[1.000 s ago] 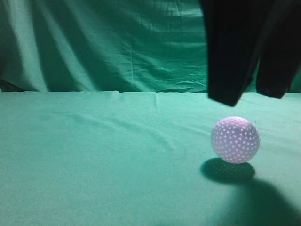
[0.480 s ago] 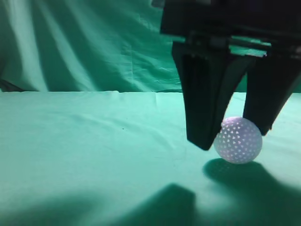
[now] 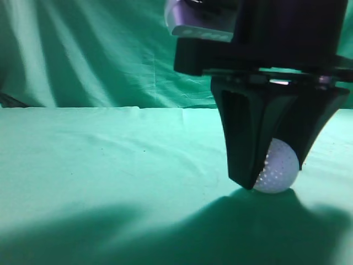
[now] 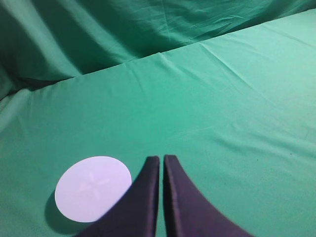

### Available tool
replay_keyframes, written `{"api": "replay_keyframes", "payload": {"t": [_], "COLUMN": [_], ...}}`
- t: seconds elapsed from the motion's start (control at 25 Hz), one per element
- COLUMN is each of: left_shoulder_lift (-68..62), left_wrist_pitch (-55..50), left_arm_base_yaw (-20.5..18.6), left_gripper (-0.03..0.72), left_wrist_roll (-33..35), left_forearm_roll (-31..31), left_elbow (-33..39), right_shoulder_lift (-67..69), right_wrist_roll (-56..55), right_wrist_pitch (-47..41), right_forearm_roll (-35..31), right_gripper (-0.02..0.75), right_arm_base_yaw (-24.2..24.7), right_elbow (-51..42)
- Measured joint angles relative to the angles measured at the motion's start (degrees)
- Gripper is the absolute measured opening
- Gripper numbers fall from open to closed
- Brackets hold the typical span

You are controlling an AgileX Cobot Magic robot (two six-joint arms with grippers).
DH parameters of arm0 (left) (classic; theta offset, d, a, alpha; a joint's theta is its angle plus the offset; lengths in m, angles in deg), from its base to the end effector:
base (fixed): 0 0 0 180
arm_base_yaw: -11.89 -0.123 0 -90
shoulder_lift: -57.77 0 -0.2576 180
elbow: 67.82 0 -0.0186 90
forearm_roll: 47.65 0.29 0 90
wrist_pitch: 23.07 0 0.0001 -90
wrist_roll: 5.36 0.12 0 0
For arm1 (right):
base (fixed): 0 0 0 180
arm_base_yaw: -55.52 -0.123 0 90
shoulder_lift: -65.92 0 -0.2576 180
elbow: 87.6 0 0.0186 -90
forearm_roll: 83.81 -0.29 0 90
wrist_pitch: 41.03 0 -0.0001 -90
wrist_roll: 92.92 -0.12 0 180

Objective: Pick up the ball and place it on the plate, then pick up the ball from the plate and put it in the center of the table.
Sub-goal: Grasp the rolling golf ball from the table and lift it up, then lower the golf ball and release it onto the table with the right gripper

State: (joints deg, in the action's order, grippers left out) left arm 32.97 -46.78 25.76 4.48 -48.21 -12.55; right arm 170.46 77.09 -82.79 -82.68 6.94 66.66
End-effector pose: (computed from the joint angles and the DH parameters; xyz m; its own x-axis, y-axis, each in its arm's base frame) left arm 0.1602 -0.0400 0.2707 -0.1887 0.2135 -0.9585 0.2777 0.9478 0.1565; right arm 0.2092 0.2348 0.0802 -0.7659 -0.6278 -0.1389 -0.6349 0.7725 0.0092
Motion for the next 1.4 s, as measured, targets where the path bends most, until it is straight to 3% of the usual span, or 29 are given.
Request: {"api": "replay_keyframes", "payload": {"t": [0.28, 0.64, 1.4], "left_shoulder_lift": [0.0, 0.0, 0.7], "left_wrist_pitch": [0.0, 0.0, -0.1], "left_arm_base_yaw": [0.0, 0.0, 0.0], "left_gripper": [0.0, 0.0, 0.0], "left_wrist_roll": [0.0, 0.0, 0.0], "left_forearm_roll": [0.0, 0.0, -0.5], "left_elbow": [0.0, 0.0, 0.0], "right_shoulder_lift": [0.7, 2.4, 38.0], "right_wrist_roll": [-0.4, 0.2, 2.6], "right_wrist_pitch": [-6.1, -8.6, -16.9], "right_forearm_roll": [2.6, 4.3, 5.5], "right_gripper": [0.336, 0.336, 0.336], "right_arm_base_yaw": [0.0, 0.0, 0.7], "right_elbow": [8.1, 27.8, 65.2]}}
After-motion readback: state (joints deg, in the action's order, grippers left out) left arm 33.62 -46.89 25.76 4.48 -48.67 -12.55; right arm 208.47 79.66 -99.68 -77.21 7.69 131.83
